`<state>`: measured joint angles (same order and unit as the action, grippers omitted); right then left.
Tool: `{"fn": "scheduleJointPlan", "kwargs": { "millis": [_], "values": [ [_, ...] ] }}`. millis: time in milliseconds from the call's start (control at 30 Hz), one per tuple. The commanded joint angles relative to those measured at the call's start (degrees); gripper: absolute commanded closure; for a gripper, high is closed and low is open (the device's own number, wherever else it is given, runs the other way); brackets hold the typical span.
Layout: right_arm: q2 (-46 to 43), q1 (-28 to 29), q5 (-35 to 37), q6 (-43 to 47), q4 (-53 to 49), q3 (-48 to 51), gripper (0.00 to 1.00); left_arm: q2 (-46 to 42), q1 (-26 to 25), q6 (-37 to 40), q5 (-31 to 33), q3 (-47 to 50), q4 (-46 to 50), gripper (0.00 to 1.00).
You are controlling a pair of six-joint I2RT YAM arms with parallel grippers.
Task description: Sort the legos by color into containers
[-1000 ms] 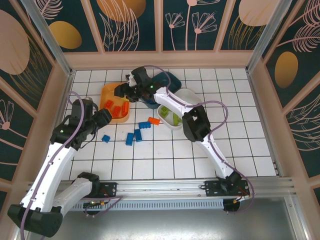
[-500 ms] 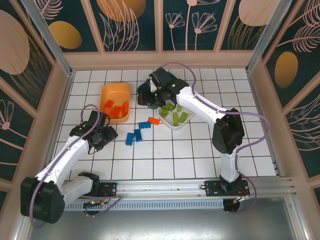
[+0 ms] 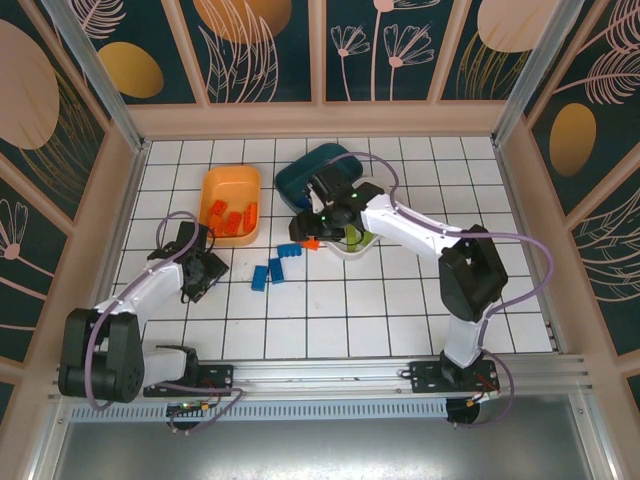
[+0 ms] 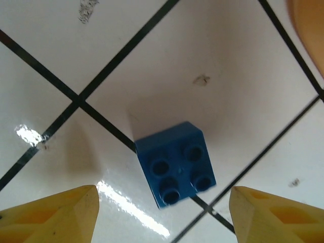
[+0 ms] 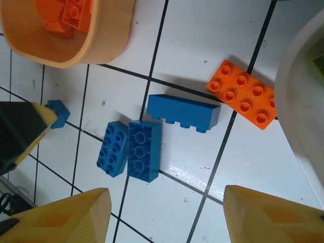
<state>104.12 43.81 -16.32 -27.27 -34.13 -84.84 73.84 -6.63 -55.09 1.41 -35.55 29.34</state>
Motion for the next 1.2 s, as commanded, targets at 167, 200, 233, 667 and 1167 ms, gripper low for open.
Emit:
{"fn": "scheduleJointPlan", "kwargs": {
  "millis": [167, 200, 233, 667, 1167],
  "values": [
    [-3.0, -1.5, 0.4, 1.2, 1.8, 1.8, 0.4, 6.3, 1.7, 1.5, -0.8, -1.7, -6.0, 0.33],
    [-2.9, -1.6, 0.3, 1.3, 1.8, 1.9, 0.4, 7.2, 1.7, 1.3, -1.2, -1.8, -6.6, 0.34],
    [-2.9, -1.7, 0.2, 1.3, 1.8, 1.8, 0.4, 8.0, 1.7, 1.3, -1.4, -1.9, -7.1, 0.35],
    [-2.7, -2.5, -1.0, 1.3, 2.7, 1.7, 0.4, 10.3, 1.7, 3.7, -3.2, -4.3, -6.9, 0.66],
    [-14.7, -14.9, -2.8, -5.7, 9.7, 16.3, 0.4, -8.9, 1.6, -1.2, -22.0, -8.3, -6.2, 0.7]
  ]
}}
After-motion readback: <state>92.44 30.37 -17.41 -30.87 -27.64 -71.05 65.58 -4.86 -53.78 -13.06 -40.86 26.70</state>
